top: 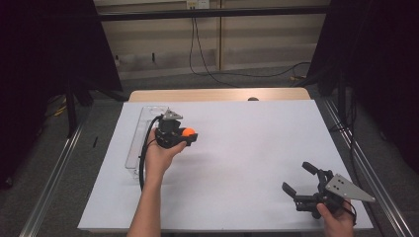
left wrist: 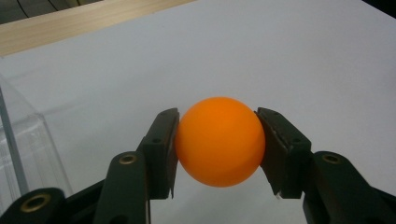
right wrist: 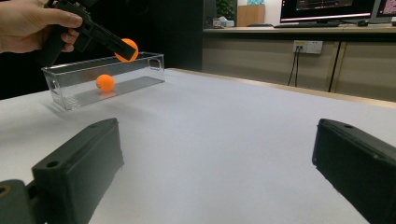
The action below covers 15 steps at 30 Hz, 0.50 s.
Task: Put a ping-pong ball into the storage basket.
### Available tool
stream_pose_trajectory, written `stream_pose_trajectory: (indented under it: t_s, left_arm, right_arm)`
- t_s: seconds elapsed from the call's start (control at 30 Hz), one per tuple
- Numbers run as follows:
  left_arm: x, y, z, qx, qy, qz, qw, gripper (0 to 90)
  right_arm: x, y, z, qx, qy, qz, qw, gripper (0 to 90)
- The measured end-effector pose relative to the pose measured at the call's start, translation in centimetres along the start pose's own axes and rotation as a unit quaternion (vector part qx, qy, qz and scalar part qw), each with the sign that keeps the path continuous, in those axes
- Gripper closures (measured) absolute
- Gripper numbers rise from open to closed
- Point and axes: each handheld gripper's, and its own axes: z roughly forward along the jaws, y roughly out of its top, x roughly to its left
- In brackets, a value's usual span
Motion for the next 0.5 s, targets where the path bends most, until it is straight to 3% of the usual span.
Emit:
stream_pose_trajectory:
  t_s: [0.37, 0.5]
  left_arm:
    - [0.15, -0.08, -0.12, -0.002, 0.006, -0.005, 1.0000, 51.0]
    - [0.26, -0.15, -0.23, 0.004, 0.012, 0.003, 0.9999, 51.0]
  right_arm:
    - [-0.03, 0.00, 0.00, 0.000, 0.001, 0.000, 1.0000, 1.2]
    - [0.01, 0.02, 0.00, 0.000, 0.001, -0.001, 1.0000, 1.2]
